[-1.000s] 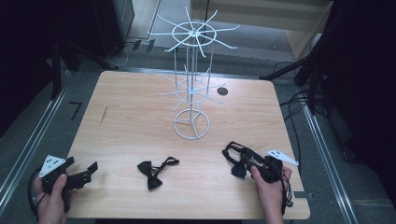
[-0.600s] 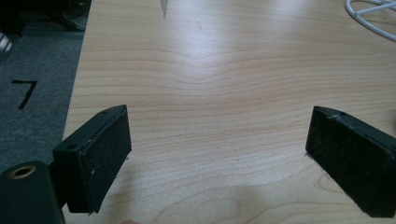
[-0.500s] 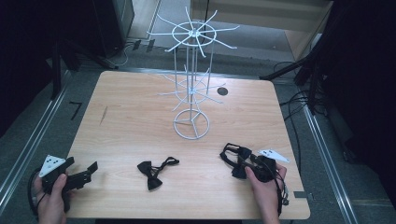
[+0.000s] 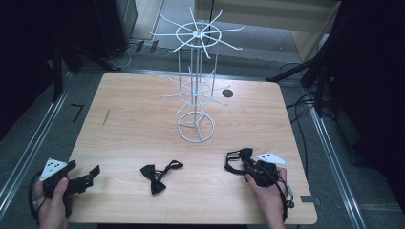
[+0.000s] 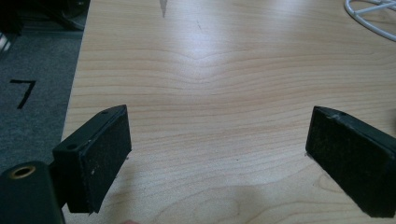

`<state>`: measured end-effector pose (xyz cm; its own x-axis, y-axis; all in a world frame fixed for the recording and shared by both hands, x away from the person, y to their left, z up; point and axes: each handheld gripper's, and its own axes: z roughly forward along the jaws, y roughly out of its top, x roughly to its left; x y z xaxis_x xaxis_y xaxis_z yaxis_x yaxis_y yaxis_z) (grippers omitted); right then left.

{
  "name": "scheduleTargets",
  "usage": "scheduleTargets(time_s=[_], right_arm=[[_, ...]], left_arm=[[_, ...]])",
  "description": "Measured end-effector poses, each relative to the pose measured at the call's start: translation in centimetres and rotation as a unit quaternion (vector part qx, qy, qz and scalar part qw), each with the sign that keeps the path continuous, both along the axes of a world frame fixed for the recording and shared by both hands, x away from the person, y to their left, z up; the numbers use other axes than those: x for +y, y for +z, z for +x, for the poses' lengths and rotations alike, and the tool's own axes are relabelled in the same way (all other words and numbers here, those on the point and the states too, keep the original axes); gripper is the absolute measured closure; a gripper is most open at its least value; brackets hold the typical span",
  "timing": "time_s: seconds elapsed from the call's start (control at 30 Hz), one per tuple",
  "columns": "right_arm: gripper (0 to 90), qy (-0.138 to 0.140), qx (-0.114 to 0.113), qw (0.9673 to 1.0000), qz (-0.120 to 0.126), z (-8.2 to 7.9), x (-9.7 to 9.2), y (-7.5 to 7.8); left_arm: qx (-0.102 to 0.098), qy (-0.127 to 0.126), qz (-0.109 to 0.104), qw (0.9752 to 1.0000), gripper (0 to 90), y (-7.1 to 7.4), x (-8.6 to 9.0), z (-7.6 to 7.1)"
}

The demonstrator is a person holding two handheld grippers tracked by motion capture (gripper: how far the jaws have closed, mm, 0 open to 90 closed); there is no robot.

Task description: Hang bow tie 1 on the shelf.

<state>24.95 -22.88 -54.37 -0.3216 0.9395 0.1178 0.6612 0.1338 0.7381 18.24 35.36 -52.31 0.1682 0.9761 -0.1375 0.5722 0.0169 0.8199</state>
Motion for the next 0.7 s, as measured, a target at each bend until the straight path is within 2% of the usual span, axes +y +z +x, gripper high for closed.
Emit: scheduleTargets(time_s=[0.13, 0.3, 0.47, 0.6, 0.63, 0.7], right_arm=[[76.2, 0.008, -0.003, 0.9999, -0.008, -0.1, 0.1, 0.1], [77.1, 0.007, -0.013, 0.9997, 0.021, -0.3, -0.5, 0.2], [77.2, 0.009, -0.033, 0.9989, 0.032, -0.6, -0.5, 0.6], [77.2, 0.017, -0.048, 0.9981, 0.034, -0.9, -0.2, 1.0], [77.2, 0.019, -0.057, 0.9979, 0.022, -1.1, 0.1, 1.2], [77.1, 0.022, -0.061, 0.9977, 0.020, -1.2, 0.4, 1.3]], left_arm=[[0.000, 0.000, -0.001, 1.0000, 7.3, 0.0, 0.0, 0.0], [0.000, -0.001, -0.002, 1.0000, 7.3, 0.0, 0.0, 0.0], [0.001, -0.006, 0.002, 1.0000, 7.3, 0.0, -0.1, 0.0], [-0.002, -0.007, 0.004, 1.0000, 7.4, 0.0, -0.2, 0.0], [-0.004, -0.015, 0.005, 0.9999, 7.3, 0.0, -0.5, 0.0], [-0.002, -0.022, 0.014, 0.9997, 7.3, 0.0, -1.0, 0.0]])
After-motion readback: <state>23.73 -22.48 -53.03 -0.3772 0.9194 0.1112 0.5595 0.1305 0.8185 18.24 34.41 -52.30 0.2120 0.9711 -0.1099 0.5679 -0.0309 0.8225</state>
